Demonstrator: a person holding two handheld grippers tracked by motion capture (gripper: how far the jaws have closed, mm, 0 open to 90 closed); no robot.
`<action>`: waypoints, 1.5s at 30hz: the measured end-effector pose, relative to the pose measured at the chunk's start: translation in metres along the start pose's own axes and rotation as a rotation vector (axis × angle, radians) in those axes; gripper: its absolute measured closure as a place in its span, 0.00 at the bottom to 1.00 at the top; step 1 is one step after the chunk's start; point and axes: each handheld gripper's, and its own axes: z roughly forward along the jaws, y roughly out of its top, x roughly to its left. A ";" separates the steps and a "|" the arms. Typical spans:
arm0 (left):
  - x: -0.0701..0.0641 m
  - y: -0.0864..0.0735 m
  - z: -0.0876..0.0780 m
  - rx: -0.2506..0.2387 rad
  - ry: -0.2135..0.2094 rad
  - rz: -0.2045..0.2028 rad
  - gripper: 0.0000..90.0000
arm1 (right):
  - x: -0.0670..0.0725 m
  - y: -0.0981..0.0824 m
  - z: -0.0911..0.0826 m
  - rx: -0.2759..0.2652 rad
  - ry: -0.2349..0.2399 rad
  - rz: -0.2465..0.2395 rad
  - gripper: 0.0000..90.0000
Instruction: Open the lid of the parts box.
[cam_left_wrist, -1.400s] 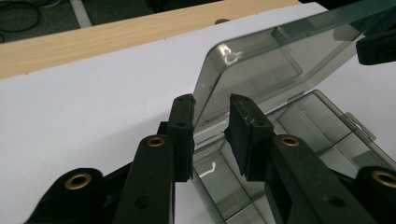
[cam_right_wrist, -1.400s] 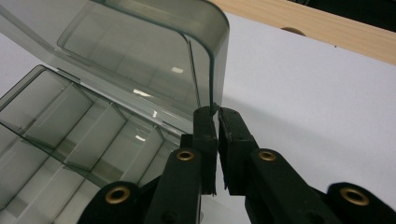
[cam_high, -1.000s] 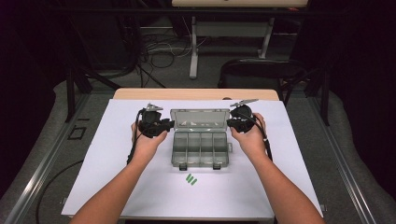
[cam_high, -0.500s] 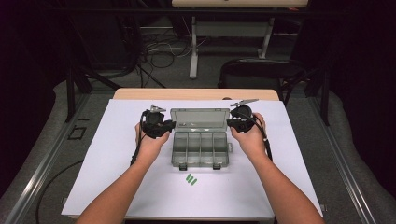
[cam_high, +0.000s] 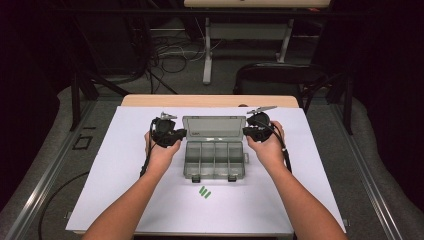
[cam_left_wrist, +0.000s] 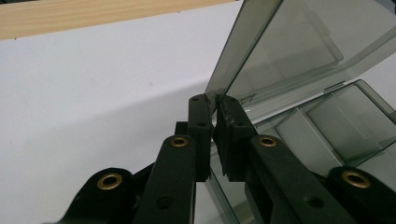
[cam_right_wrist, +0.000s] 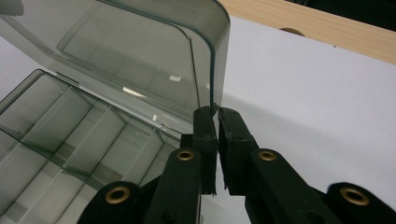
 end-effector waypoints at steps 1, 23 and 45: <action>0.000 0.000 0.000 0.000 0.002 0.001 0.94 | 0.000 0.000 0.000 0.000 0.000 0.000 0.96; 0.002 0.001 0.000 0.007 -0.006 -0.015 0.96 | 0.000 -0.005 0.005 -0.008 -0.004 0.010 0.91; 0.006 0.005 0.006 -0.005 -0.011 -0.054 0.97 | -0.005 -0.023 0.030 -0.047 -0.012 0.093 0.89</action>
